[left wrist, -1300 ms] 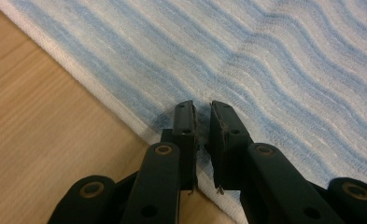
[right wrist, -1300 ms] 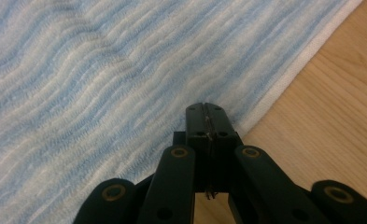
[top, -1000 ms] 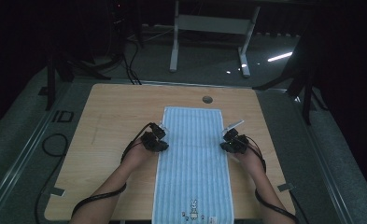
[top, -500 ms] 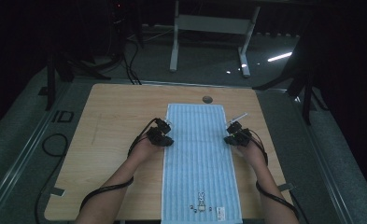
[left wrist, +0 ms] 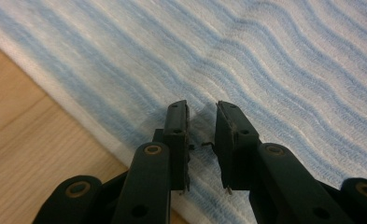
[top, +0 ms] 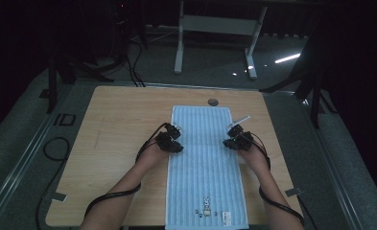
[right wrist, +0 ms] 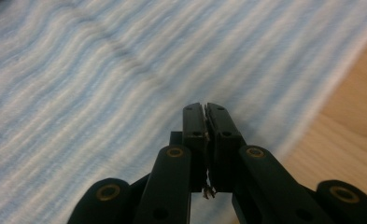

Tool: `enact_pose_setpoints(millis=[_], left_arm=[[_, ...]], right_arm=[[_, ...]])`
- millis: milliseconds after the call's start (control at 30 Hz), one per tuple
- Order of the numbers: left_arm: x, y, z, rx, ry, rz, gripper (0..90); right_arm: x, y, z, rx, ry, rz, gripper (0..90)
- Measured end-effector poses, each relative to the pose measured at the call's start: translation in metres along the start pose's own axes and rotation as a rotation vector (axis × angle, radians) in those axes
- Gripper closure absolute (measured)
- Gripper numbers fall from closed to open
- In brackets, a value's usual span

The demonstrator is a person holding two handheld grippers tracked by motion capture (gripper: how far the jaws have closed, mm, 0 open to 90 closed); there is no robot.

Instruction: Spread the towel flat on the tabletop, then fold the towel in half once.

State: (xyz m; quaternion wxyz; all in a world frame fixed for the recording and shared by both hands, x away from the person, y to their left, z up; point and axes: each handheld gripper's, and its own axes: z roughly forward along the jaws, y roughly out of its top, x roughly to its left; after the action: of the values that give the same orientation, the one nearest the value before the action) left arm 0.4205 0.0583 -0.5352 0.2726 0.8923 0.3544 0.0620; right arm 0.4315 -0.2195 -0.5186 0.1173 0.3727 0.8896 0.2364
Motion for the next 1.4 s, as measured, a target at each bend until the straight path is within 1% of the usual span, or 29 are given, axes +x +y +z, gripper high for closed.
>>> enact_pose_setpoints(millis=[33,100,133,200,267,367,400,633,767,833,933,967,1033,1100,1133,1167,1200,1233,1267,1300,1367,1400], left_arm=[[0.000,0.000,0.000,0.000,-0.004,-0.004,74.0],[0.001,-0.002,-0.001,-0.003,-0.003,-0.003,74.1],[0.002,-0.002,-0.001,-0.004,-0.002,-0.003,74.3],[0.003,-0.003,-0.001,-0.006,-0.005,-0.009,74.6],[0.004,-0.002,-0.001,-0.006,-0.003,-0.010,74.6],[0.008,-0.002,-0.002,-0.004,0.009,-0.015,74.7],[0.008,-0.002,-0.001,-0.006,0.008,-0.020,74.7],[0.013,0.001,-0.001,0.000,0.016,-0.020,74.9],[0.014,0.002,0.000,-0.006,0.020,-0.027,74.8],[0.013,0.001,0.000,-0.007,0.024,-0.022,74.8],[0.013,0.001,0.000,-0.005,0.024,-0.031,74.6],[0.012,0.000,-0.002,0.005,0.021,-0.030,73.4],[0.012,-0.001,-0.006,0.019,0.000,-0.033,70.2],[0.012,-0.004,-0.013,0.017,0.000,-0.021,65.4],[0.012,-0.004,-0.013,0.017,0.000,-0.021,65.3],[0.014,-0.007,-0.018,0.014,0.005,-0.022,65.0],[0.014,-0.007,-0.018,0.014,0.005,-0.022,62.6],[0.016,-0.009,-0.021,0.009,0.009,-0.030,62.6],[0.017,-0.010,-0.024,0.004,0.013,-0.042,59.7],[0.020,-0.012,-0.028,0.001,0.020,-0.051,59.7],[0.025,-0.015,-0.033,0.000,0.034,-0.081,55.0],[0.027,-0.017,-0.035,-0.002,0.045,-0.089,54.5]], right_arm=[[0.001,-0.001,0.003,0.008,-0.004,-0.008,86.9],[0.002,-0.002,0.010,0.028,-0.001,-0.006,87.0],[0.002,-0.003,0.012,0.023,-0.003,-0.004,87.5],[-0.001,-0.003,0.013,0.015,0.006,0.016,87.5],[-0.003,-0.002,0.013,0.014,0.009,0.020,87.6],[-0.004,0.000,0.014,0.018,0.008,0.017,87.5],[-0.004,0.001,0.015,0.019,0.005,0.019,87.6],[-0.003,0.004,0.017,0.021,0.001,0.017,87.5],[-0.005,0.005,0.017,0.019,0.005,0.027,87.5],[-0.005,0.005,0.017,0.021,0.004,0.026,87.5],[-0.003,0.005,0.016,0.026,-0.001,0.025,85.9],[-0.003,0.005,0.015,0.025,-0.001,0.018,84.6],[-0.002,0.004,0.010,0.011,0.004,0.021,83.4],[-0.004,0.003,0.003,-0.006,-0.009,0.020,81.1],[-0.004,0.003,0.003,-0.006,-0.009,0.020,81.1],[-0.007,0.001,-0.004,-0.015,-0.014,0.027,80.1],[-0.007,0.001,-0.004,-0.015,-0.014,0.027,80.1],[-0.009,-0.001,-0.007,-0.017,-0.020,0.028,78.2],[-0.014,-0.004,-0.013,-0.012,-0.016,0.045,74.6],[-0.014,-0.004,-0.013,-0.012,-0.016,0.045,74.6],[-0.019,-0.006,-0.017,-0.003,-0.025,0.058,71.3],[-0.021,-0.007,-0.020,-0.001,-0.022,0.067,70.9]])
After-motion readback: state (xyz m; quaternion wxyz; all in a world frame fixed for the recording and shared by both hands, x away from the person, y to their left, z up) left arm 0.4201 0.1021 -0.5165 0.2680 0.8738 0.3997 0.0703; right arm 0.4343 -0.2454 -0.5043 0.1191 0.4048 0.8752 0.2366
